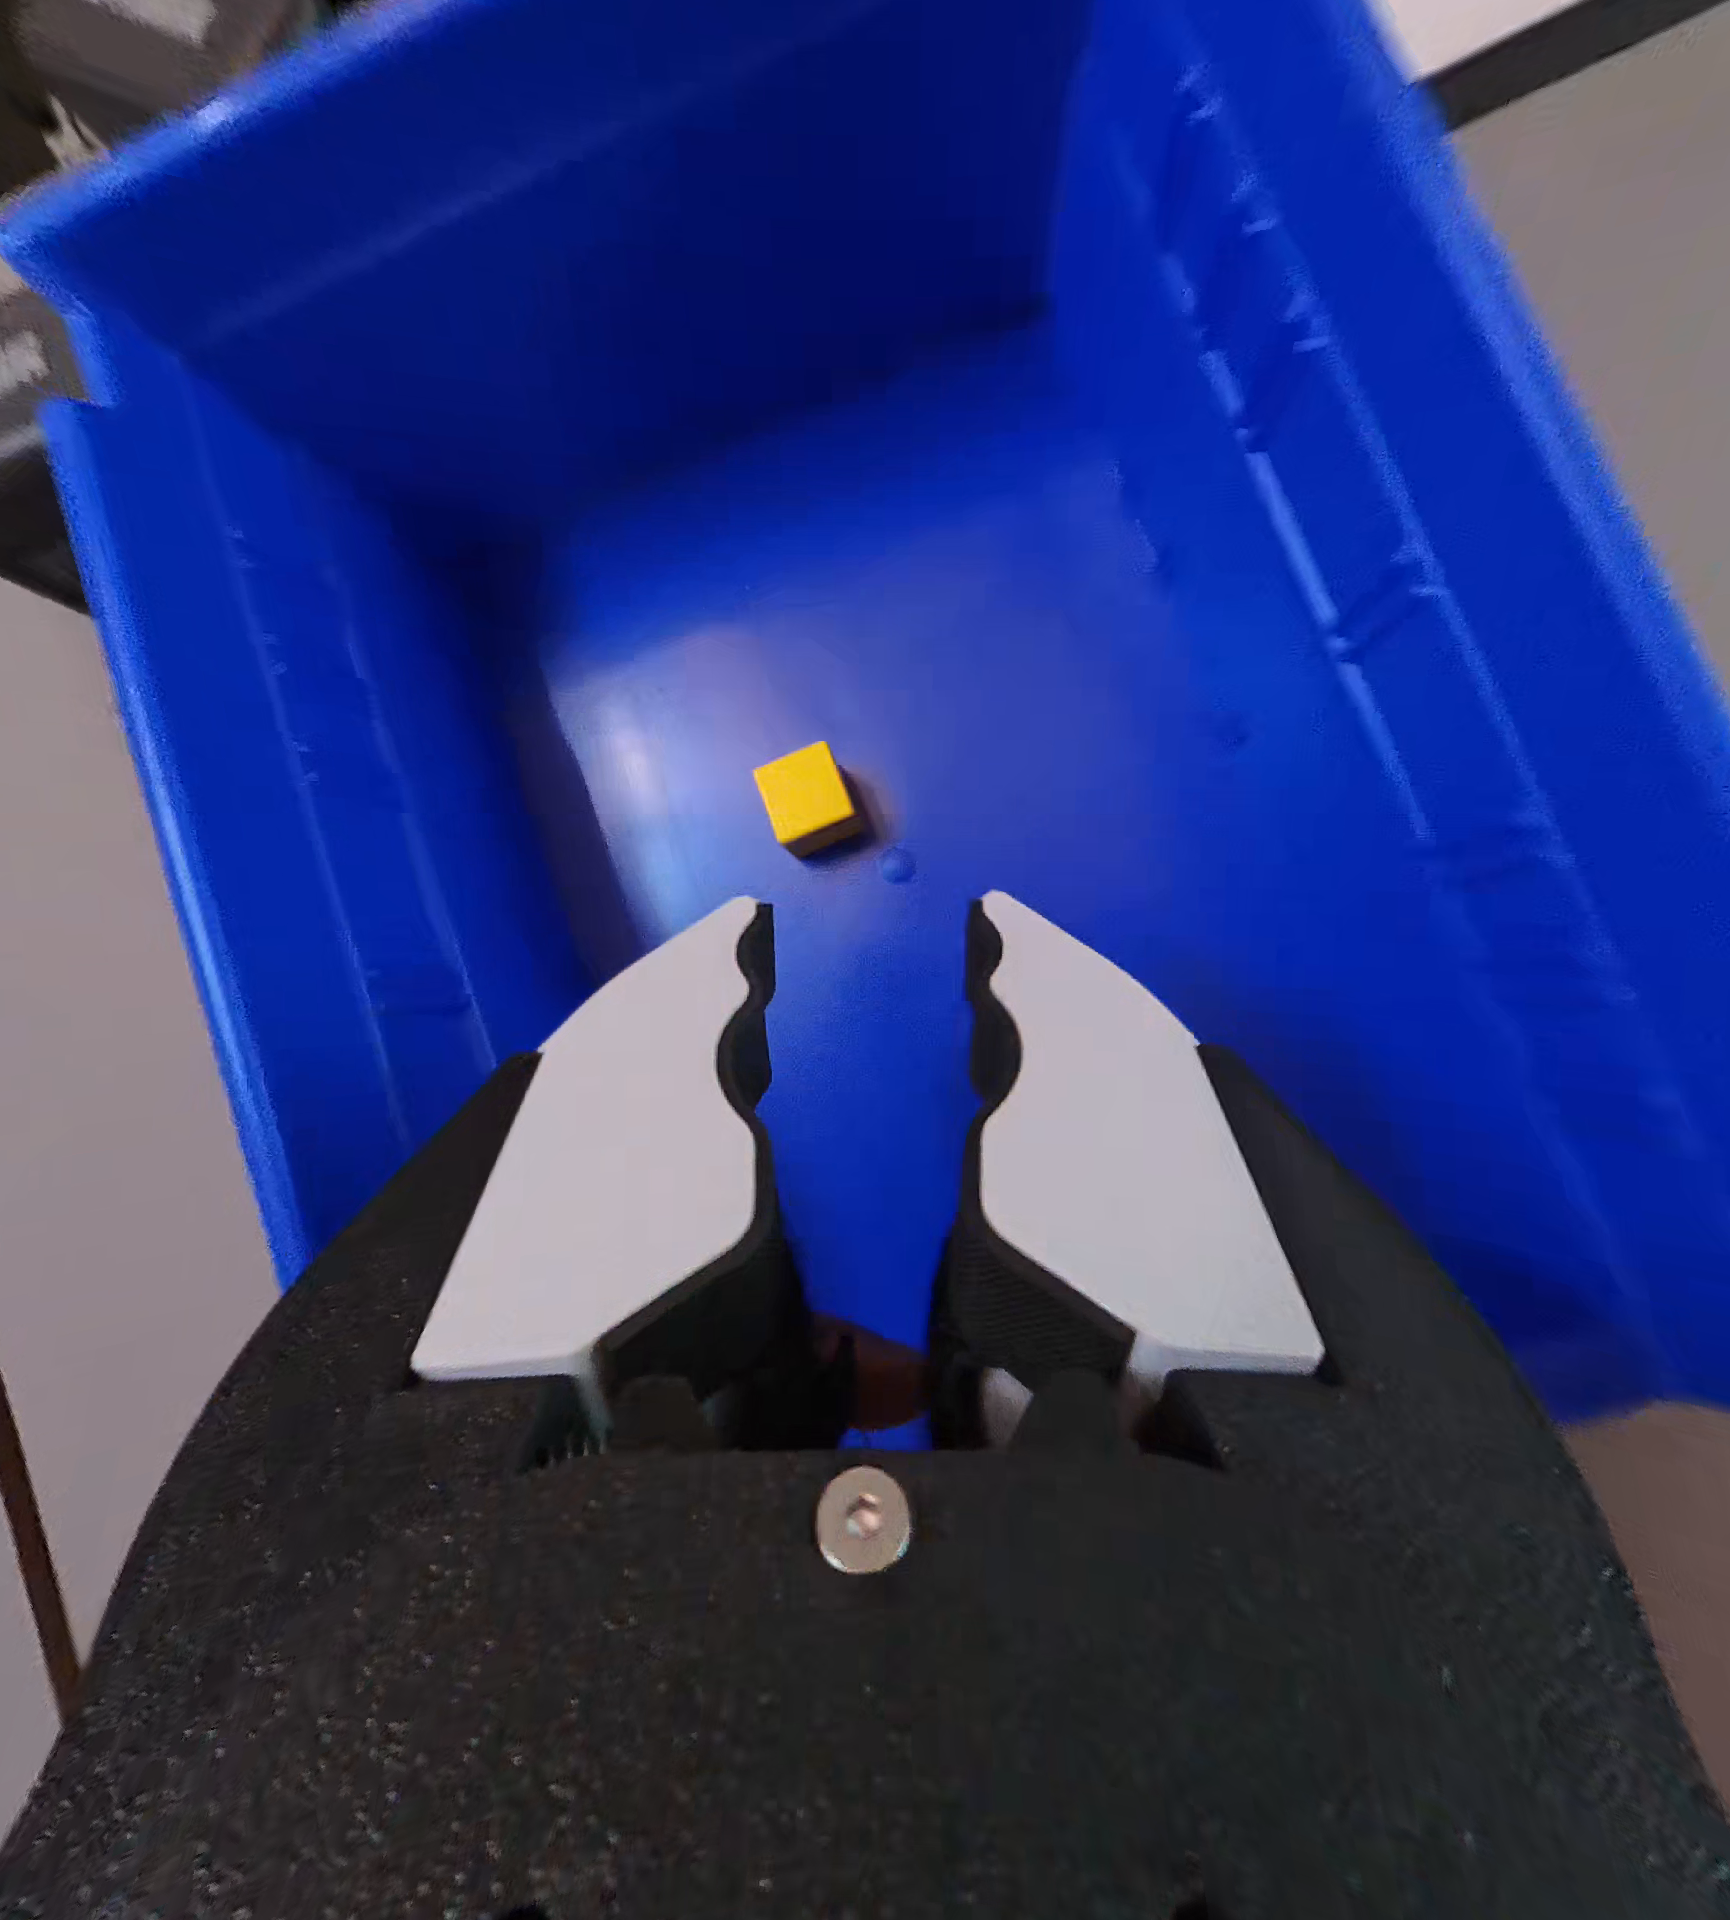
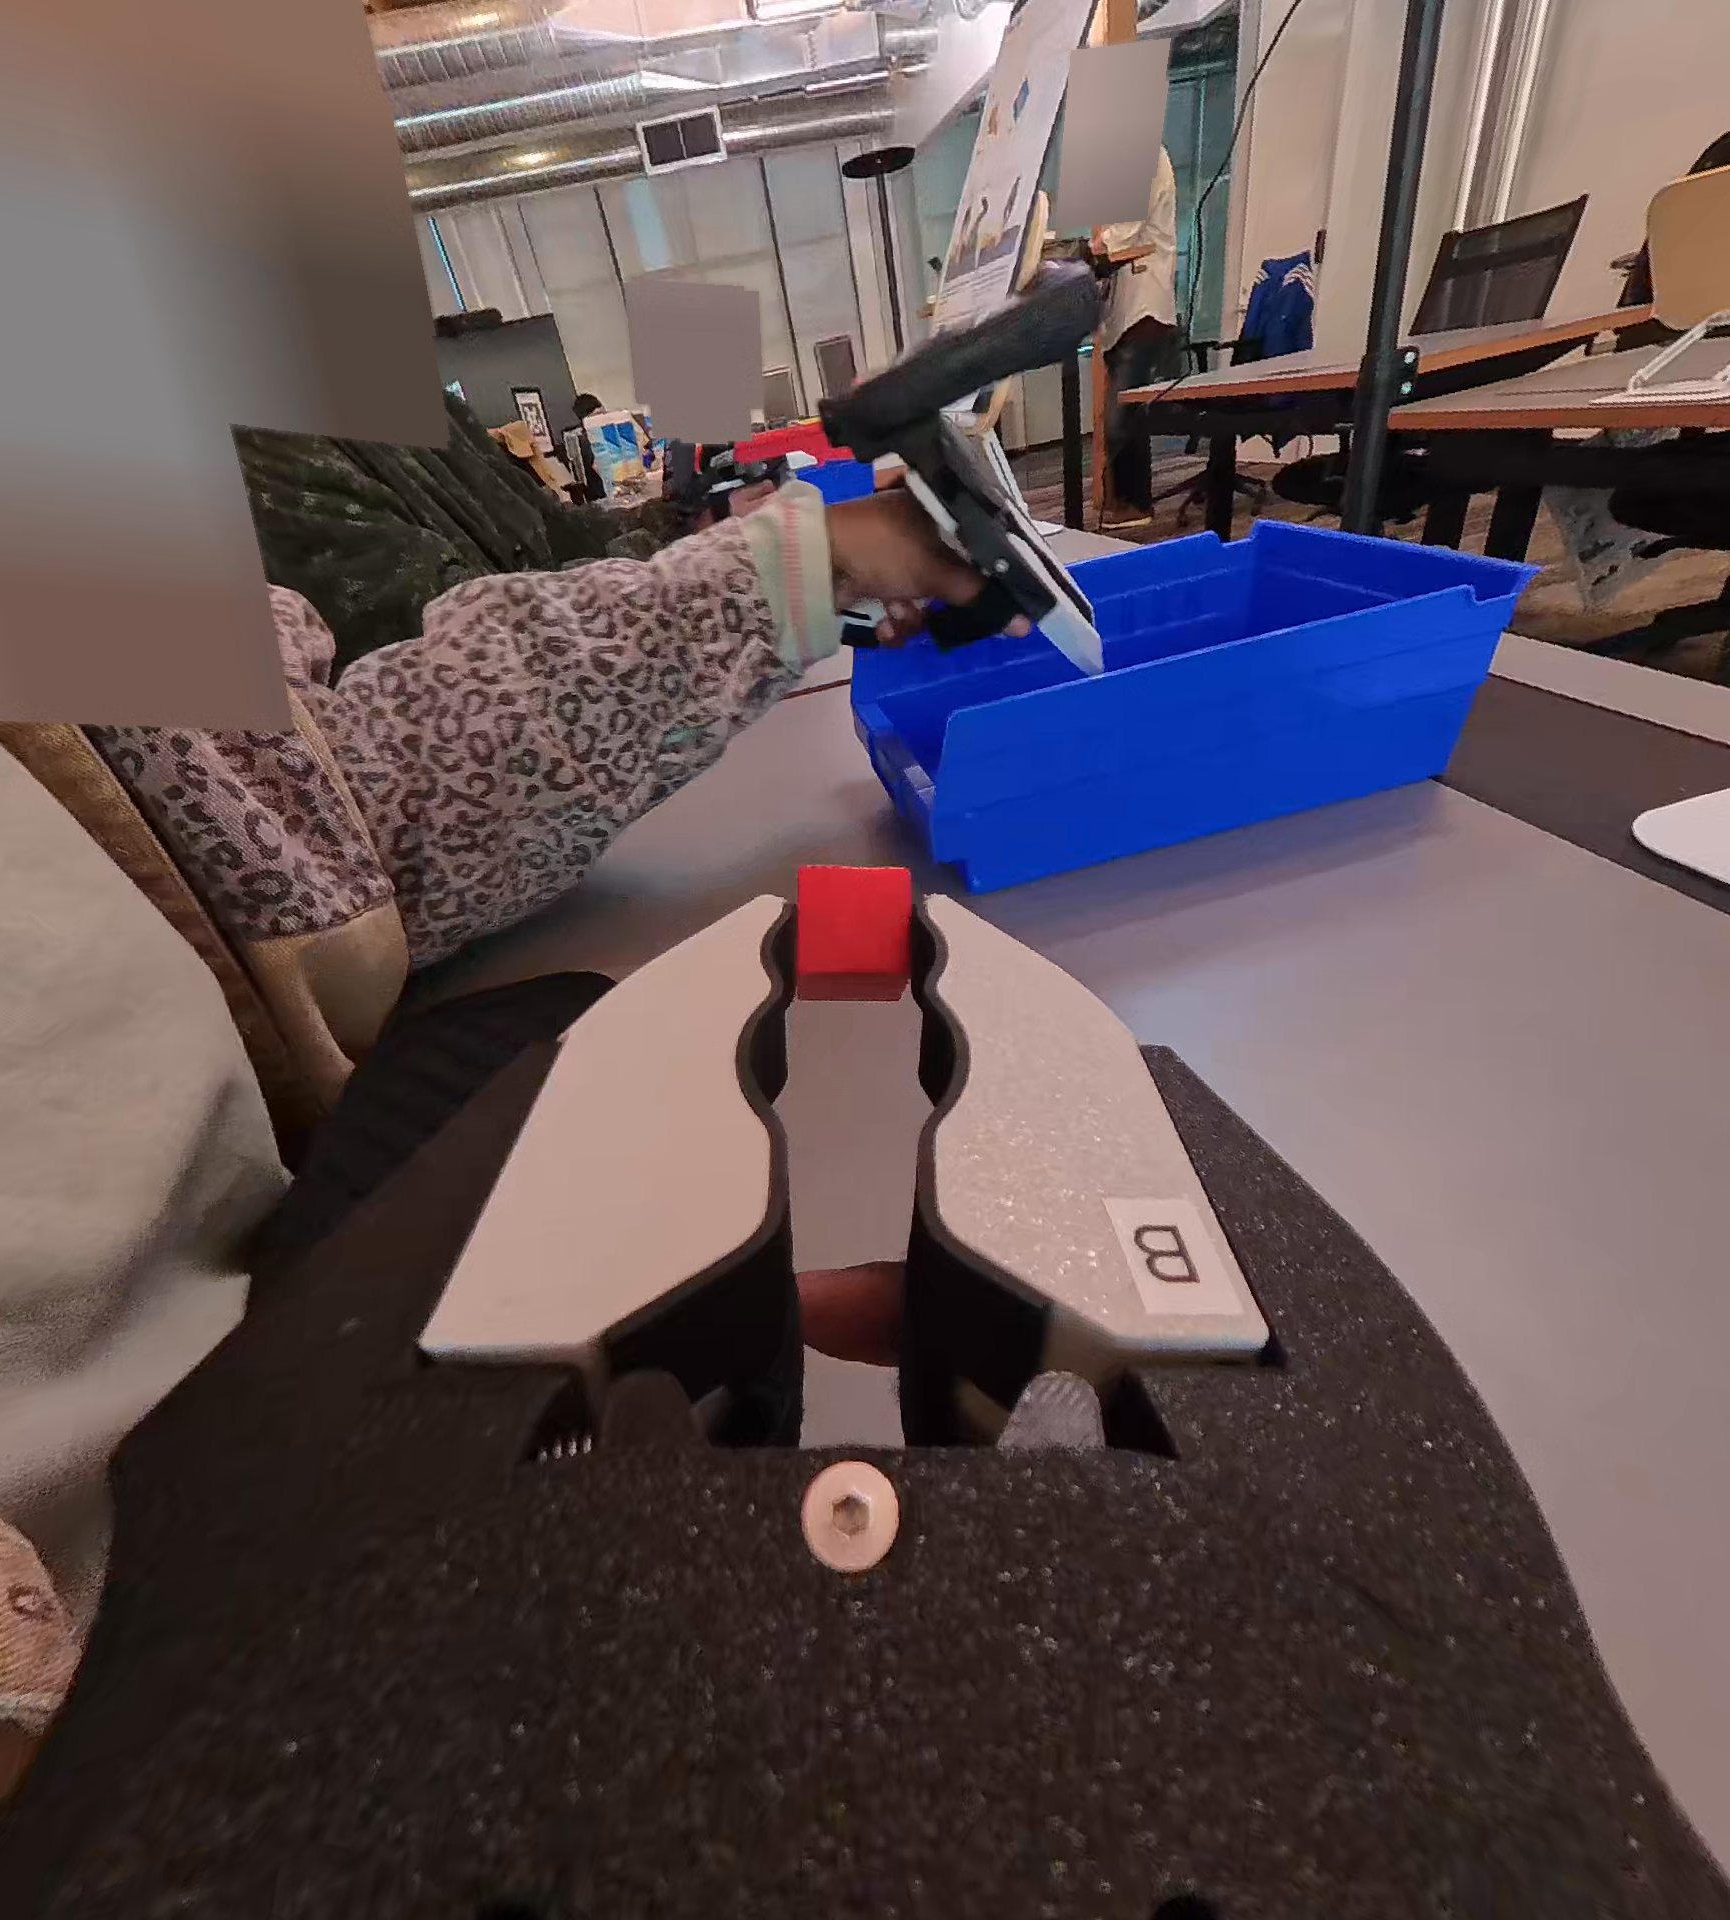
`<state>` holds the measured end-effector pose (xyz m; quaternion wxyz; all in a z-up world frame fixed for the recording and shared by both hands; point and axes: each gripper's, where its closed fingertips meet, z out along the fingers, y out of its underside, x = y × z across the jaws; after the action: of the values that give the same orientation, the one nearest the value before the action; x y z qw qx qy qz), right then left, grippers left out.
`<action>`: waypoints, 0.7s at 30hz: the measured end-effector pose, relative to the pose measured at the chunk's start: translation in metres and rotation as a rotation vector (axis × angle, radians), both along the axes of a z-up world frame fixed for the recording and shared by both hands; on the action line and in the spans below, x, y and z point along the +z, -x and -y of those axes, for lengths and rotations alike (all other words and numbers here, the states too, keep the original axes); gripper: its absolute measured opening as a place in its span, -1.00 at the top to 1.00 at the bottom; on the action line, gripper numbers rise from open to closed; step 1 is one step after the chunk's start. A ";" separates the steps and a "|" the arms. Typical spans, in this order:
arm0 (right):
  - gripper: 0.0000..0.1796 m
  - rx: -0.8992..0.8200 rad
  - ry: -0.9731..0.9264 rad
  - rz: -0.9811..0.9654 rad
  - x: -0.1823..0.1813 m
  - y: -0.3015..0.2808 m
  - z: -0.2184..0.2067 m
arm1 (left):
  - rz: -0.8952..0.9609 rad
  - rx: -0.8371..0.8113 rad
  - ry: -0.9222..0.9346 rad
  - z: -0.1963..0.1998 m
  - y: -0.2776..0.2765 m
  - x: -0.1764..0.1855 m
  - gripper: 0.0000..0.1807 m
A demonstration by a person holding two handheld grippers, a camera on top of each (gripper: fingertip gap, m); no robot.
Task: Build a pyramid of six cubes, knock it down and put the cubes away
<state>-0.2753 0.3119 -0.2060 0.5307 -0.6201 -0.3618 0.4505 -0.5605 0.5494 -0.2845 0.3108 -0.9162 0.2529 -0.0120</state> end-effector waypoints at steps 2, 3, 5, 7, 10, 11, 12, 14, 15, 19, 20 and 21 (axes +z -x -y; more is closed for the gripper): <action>0.77 -0.004 0.007 -0.020 0.001 -0.002 -0.001 | 0.010 0.027 0.051 -0.014 0.001 -0.015 0.51; 0.77 -0.003 0.012 -0.032 0.001 -0.002 -0.002 | 0.038 0.039 0.079 -0.020 -0.001 -0.021 0.51; 0.77 -0.003 0.022 -0.041 0.000 -0.003 -0.003 | 0.071 0.070 0.110 -0.029 -0.001 -0.029 0.52; 0.77 -0.004 0.022 -0.037 -0.001 -0.003 -0.003 | 0.055 0.100 0.137 -0.035 0.004 -0.037 0.54; 0.77 -0.006 0.019 -0.043 -0.001 -0.004 -0.004 | 0.044 0.104 0.168 -0.039 0.007 -0.047 0.57; 0.77 -0.008 0.019 -0.046 -0.001 -0.005 -0.004 | 0.048 0.099 0.175 -0.040 0.006 -0.049 0.61; 0.77 -0.011 0.020 -0.049 -0.001 -0.006 -0.005 | 0.056 0.087 0.185 -0.040 0.004 -0.051 0.67; 0.77 -0.015 0.020 -0.054 0.000 -0.007 -0.005 | 0.064 0.048 0.206 -0.038 -0.001 -0.053 0.76; 0.77 -0.017 0.019 -0.055 0.000 -0.008 -0.005 | 0.069 0.027 0.206 -0.036 -0.002 -0.050 0.77; 0.77 -0.027 0.014 -0.066 0.001 -0.012 -0.005 | 0.217 -0.277 0.071 -0.012 -0.043 -0.001 0.77; 0.77 -0.026 0.014 -0.069 0.002 -0.013 -0.005 | 0.251 -0.432 0.015 0.004 -0.061 0.019 0.77; 0.77 -0.024 0.014 -0.067 0.002 -0.014 -0.005 | 0.265 -0.589 -0.033 0.026 -0.079 0.038 0.77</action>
<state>-0.2609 0.3169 -0.2042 0.5436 -0.6128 -0.3331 0.4669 -0.4816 0.5233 -0.2462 0.3390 -0.7890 0.4645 -0.2163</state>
